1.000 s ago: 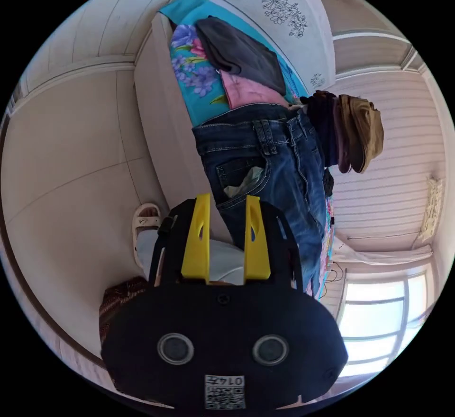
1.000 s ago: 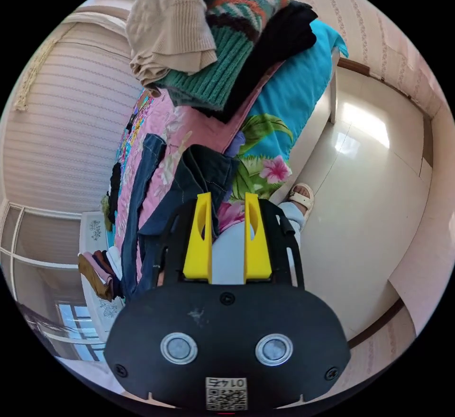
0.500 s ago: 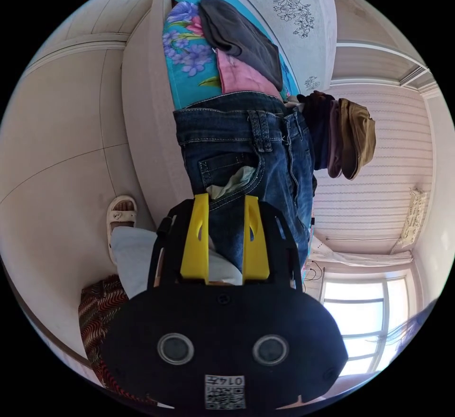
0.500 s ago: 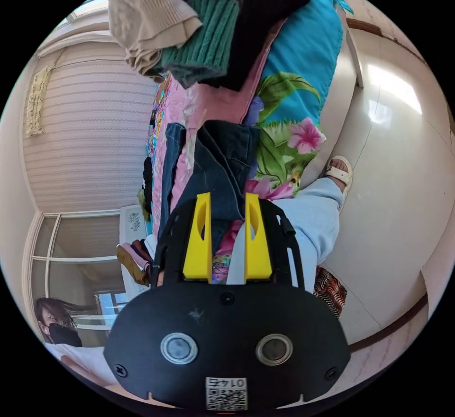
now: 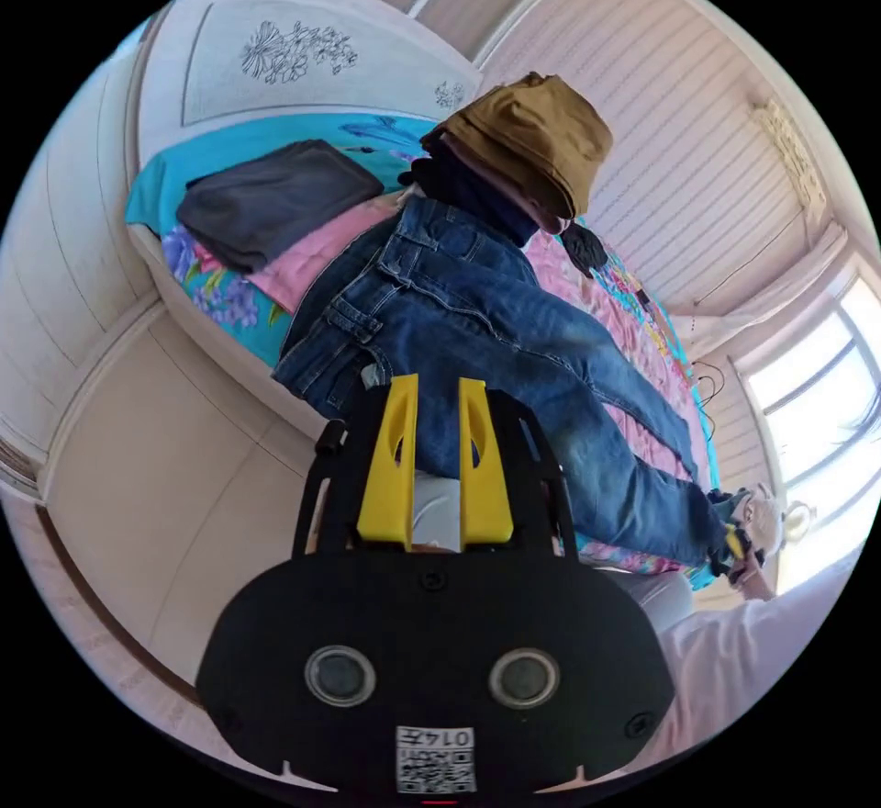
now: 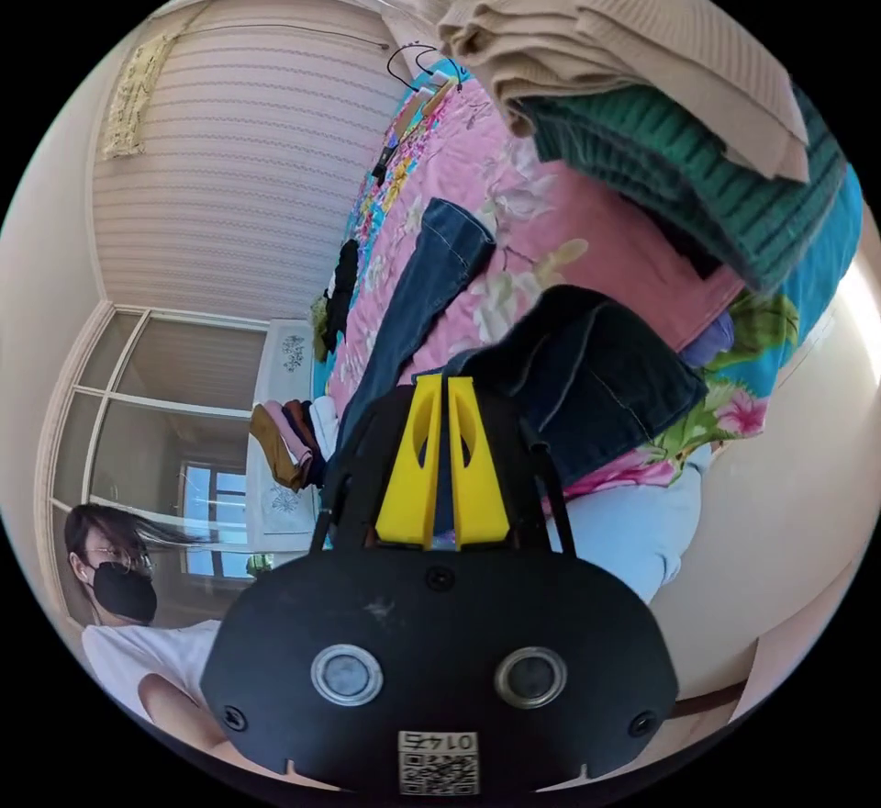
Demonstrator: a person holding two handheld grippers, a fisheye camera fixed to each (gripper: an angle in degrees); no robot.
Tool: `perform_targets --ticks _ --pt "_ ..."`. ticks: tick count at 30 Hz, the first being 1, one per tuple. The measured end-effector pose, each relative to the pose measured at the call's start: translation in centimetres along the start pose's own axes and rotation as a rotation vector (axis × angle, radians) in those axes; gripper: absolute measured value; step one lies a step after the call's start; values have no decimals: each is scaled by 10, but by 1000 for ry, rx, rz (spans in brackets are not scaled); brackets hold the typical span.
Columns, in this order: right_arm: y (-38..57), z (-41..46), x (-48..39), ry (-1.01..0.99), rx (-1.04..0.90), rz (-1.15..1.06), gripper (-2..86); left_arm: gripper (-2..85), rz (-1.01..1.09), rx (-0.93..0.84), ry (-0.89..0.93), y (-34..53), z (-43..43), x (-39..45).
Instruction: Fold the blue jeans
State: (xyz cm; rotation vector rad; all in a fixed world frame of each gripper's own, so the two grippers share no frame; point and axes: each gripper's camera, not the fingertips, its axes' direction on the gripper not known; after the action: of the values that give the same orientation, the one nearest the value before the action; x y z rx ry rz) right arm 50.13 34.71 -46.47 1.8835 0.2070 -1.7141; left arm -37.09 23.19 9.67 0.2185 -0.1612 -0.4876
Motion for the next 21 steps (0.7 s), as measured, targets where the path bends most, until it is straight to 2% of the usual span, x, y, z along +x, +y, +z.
perform_targets --ticks 2,5,7,9,12,15,18,21 --pt "-23 0 -5 -48 47 -2 12 74 -34 -3 5 2 5 -6" --pt "-51 -2 -15 -4 102 -23 24 78 -304 -50 125 14 26 -46" --pt "-58 -1 -21 80 86 -47 33 79 -508 -14 231 30 37 -76" --pt "-54 -4 -19 93 100 -70 48 79 -623 7 273 41 42 -94" --pt "-41 -24 0 7 209 -17 84 79 -681 32 342 50 46 -109" --pt "-31 -51 14 -39 301 19 85 84 -639 0 326 45 48 -115" --pt "-18 -57 22 73 250 39 87 87 -649 9 340 42 51 -123" --pt "13 -47 54 164 223 180 97 88 -709 55 352 44 52 -133"
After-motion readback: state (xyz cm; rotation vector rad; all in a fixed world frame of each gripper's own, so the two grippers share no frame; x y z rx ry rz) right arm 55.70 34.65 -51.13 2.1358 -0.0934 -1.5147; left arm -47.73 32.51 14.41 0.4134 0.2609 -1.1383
